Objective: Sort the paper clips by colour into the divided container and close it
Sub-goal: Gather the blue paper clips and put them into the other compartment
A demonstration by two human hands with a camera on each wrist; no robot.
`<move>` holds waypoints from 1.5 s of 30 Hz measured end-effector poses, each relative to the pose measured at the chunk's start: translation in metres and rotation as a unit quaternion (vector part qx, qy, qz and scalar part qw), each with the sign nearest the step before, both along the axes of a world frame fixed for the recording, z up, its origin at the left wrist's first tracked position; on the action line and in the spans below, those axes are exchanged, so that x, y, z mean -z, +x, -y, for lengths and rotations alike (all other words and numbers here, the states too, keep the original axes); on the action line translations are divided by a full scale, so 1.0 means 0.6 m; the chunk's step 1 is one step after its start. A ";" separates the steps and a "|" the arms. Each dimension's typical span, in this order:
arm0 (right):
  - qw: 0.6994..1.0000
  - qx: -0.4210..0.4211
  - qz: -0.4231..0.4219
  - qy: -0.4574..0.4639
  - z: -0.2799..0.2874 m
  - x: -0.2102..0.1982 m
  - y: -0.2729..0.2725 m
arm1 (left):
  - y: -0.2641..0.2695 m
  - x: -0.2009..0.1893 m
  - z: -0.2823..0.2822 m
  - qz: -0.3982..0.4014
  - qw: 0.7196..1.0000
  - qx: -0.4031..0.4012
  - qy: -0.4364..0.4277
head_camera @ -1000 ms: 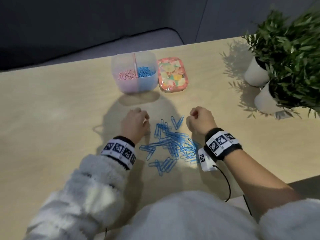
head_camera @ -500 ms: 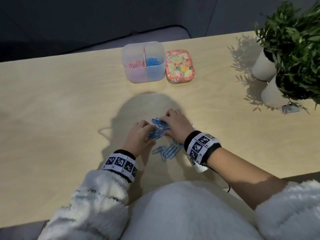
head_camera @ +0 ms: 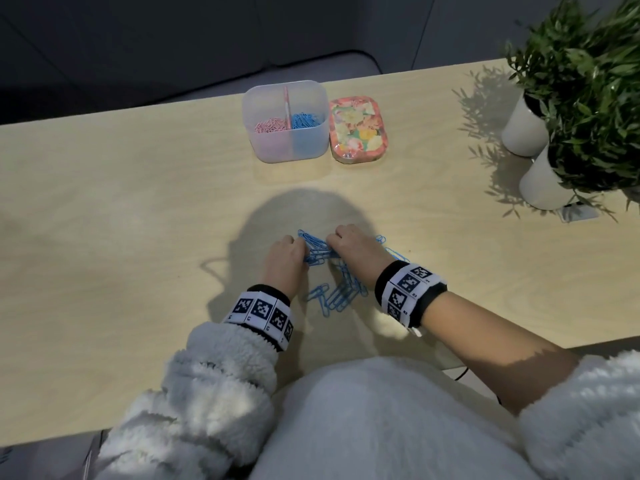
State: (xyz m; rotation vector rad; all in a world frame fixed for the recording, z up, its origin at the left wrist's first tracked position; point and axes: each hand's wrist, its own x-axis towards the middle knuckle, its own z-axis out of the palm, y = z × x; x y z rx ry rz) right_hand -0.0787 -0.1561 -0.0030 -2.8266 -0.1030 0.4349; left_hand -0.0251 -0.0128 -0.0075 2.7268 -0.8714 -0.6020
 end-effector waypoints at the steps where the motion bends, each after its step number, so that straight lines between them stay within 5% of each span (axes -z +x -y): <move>1: 0.999 0.027 -0.017 0.030 0.009 0.002 0.003 | -0.001 0.001 -0.001 0.008 1.000 0.004 -0.002; 6: 0.946 0.218 0.005 0.241 0.056 -0.032 0.032 | -0.006 0.006 -0.011 0.016 0.999 0.027 -0.004; 12: 0.857 0.351 0.018 0.376 0.118 -0.123 0.171 | -0.007 -0.004 -0.006 0.032 0.996 0.063 0.058; 20: 0.889 0.318 0.012 0.329 0.141 -0.179 0.341 | -0.016 -0.005 -0.006 0.066 0.985 0.114 0.115; 27: 0.928 0.329 0.054 0.169 0.095 -0.133 0.388 | 0.004 -0.012 -0.024 0.010 0.997 0.005 -0.076; 34: 0.870 0.368 0.109 0.310 0.123 -0.136 0.293 | 0.154 -0.106 0.074 0.074 0.975 -0.047 -0.203; 40: 0.921 0.287 0.073 0.255 0.137 -0.129 0.109 | 0.285 -0.143 0.176 0.059 0.993 -0.062 -0.085; 45: 0.933 0.307 0.030 0.184 0.179 -0.077 -0.021 | 0.285 -0.128 0.177 0.067 0.990 -0.038 -0.121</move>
